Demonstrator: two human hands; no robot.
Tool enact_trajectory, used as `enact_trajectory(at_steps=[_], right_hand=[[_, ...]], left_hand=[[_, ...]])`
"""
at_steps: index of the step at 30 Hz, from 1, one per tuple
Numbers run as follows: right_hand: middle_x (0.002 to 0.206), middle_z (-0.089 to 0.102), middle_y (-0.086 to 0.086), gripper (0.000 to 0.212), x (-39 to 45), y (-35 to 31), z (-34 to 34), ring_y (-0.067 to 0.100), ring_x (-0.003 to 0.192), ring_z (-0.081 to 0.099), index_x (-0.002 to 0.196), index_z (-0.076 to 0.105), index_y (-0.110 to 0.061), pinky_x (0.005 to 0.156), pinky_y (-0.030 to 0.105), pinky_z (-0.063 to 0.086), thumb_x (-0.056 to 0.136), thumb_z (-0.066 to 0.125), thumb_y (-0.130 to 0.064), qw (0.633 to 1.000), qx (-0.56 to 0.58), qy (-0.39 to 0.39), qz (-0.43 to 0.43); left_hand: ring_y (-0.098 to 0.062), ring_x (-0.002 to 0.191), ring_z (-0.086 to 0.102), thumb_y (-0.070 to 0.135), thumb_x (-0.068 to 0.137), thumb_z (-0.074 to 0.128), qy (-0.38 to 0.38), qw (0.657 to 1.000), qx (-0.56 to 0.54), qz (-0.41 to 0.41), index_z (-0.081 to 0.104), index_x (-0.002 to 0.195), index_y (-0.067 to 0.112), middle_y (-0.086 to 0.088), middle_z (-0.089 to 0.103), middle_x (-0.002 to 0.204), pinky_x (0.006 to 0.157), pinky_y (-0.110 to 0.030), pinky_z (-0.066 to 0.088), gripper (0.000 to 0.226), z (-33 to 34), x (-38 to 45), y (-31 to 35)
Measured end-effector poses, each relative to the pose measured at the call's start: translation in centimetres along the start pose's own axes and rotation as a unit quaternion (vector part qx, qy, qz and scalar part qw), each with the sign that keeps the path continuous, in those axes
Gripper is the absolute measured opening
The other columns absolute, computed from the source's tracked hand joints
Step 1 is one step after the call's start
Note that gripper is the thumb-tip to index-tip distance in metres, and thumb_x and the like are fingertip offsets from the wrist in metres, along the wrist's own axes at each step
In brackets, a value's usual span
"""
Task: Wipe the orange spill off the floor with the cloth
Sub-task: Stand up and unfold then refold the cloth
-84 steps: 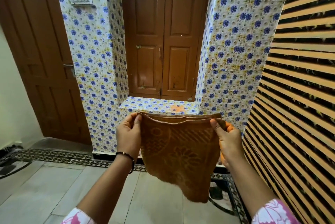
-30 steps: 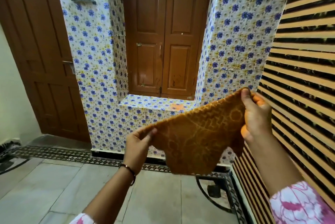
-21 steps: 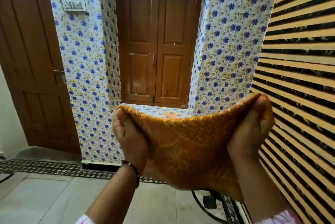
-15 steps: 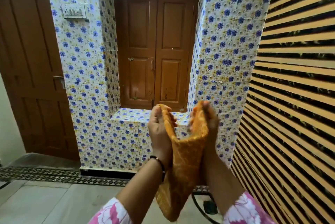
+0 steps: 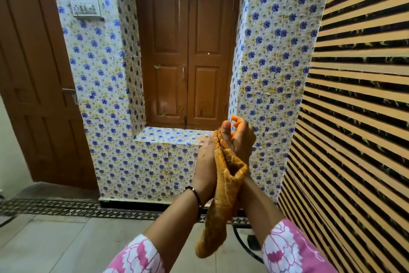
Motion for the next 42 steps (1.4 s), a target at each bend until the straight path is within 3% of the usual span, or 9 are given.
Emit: enact_trajectory(at_steps=[3,7,10,14,19,27,34,38,42], right_hand=[[0.115,0.057,0.012,0.115,-0.4,-0.1,0.5,0.027,0.107,0.049,0.113,0.060,-0.009,0.086,0.035,0.035,0.059,0.001,-0.093,0.990,-0.076,-0.101,-0.062],[0.112,0.060,0.005,0.062,-0.9,1.9,0.2,0.017,0.100,0.059,0.113,0.054,-0.015,0.078,0.030,0.047,0.083,0.036,-0.066,0.978,-0.047,-0.202,0.033],[0.111,0.067,0.007,0.065,-4.1,3.2,-1.0,0.019,0.098,0.065,0.115,0.060,-0.015,0.086,0.034,0.052,0.082,0.035,-0.065,0.902,0.177,-0.320,0.229],[0.111,0.068,0.009,0.077,-6.9,3.4,-3.0,0.024,0.107,0.063,0.122,0.055,-0.020,0.093,0.042,0.050,0.065,0.064,-0.070,0.850,0.232,-0.417,0.224],[0.095,0.071,0.013,0.027,-5.0,4.6,-3.7,0.026,0.087,0.070,0.108,0.061,0.000,0.074,0.037,0.058,0.081,0.065,-0.003,0.891,0.188,-0.335,0.243],[0.086,0.069,0.011,0.035,-1.9,0.1,-3.8,0.025,0.086,0.066,0.096,0.064,-0.003,0.078,0.040,0.055,0.064,0.071,-0.016,0.885,0.290,-0.296,0.211],[0.084,0.069,0.012,0.045,1.0,-3.6,-4.7,0.027,0.084,0.067,0.099,0.065,0.001,0.080,0.045,0.055,0.060,0.073,-0.018,0.899,0.252,-0.315,0.170],[0.086,0.068,0.013,0.054,2.7,-1.1,-5.6,0.025,0.080,0.066,0.109,0.059,0.007,0.073,0.039,0.058,0.061,0.073,-0.012,0.888,0.273,-0.259,0.263],[0.085,0.065,0.012,0.022,1.8,3.0,-6.4,0.021,0.074,0.065,0.099,0.062,0.002,0.063,0.031,0.059,0.081,0.062,-0.011,0.837,0.318,-0.244,0.372]], left_hand=[[-0.024,0.068,0.052,0.031,0.101,0.036,0.005,0.999,0.037,0.033,0.059,0.093,-0.006,-0.015,0.055,0.076,0.062,-0.029,0.046,0.044,-0.3,-0.4,0.1],[-0.020,0.063,0.050,0.033,0.099,0.044,0.061,0.988,0.115,0.083,0.058,0.080,0.010,-0.008,0.054,0.069,0.060,-0.040,0.044,0.033,-1.4,-0.6,0.3],[-0.011,0.059,0.052,0.031,0.096,0.049,0.091,0.981,0.139,0.103,0.057,0.078,0.014,-0.002,0.056,0.067,0.056,-0.028,0.045,0.026,-2.5,-0.2,1.7],[-0.010,0.075,0.062,0.032,0.093,0.055,0.086,0.968,0.193,0.137,0.063,0.086,0.016,-0.002,0.066,0.081,0.063,-0.019,0.051,0.019,-3.9,0.7,3.6],[-0.015,0.080,0.066,0.032,0.087,0.064,0.063,0.964,0.221,0.135,0.067,0.084,0.017,-0.002,0.069,0.081,0.067,-0.026,0.056,0.016,-4.6,0.8,4.8],[-0.012,0.073,0.062,0.028,0.074,0.071,-0.004,0.996,0.082,0.043,0.067,0.085,0.013,0.004,0.068,0.072,0.062,-0.027,0.054,0.019,-6.9,0.7,4.5],[-0.030,0.107,0.063,0.072,0.040,0.079,-0.204,0.965,-0.011,-0.164,0.057,0.119,0.013,-0.012,0.067,0.116,0.085,-0.042,0.054,0.101,-3.5,-2.6,-0.9],[-0.029,0.097,0.067,0.053,0.051,0.086,-0.225,0.954,-0.049,-0.191,0.070,0.102,0.012,-0.015,0.069,0.106,0.082,-0.041,0.054,0.067,-2.0,-4.1,-2.2],[-0.023,0.083,0.068,0.020,0.074,0.075,-0.178,0.967,-0.078,-0.163,0.067,0.108,0.011,-0.014,0.070,0.098,0.066,-0.033,0.056,0.036,-2.0,-3.2,-0.9]])
Point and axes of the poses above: each hand's wrist, its own x-axis towards the middle knuckle, its own z-axis out of the palm, y = z × x, the point moved 7 cm from there along x, towards the middle knuckle
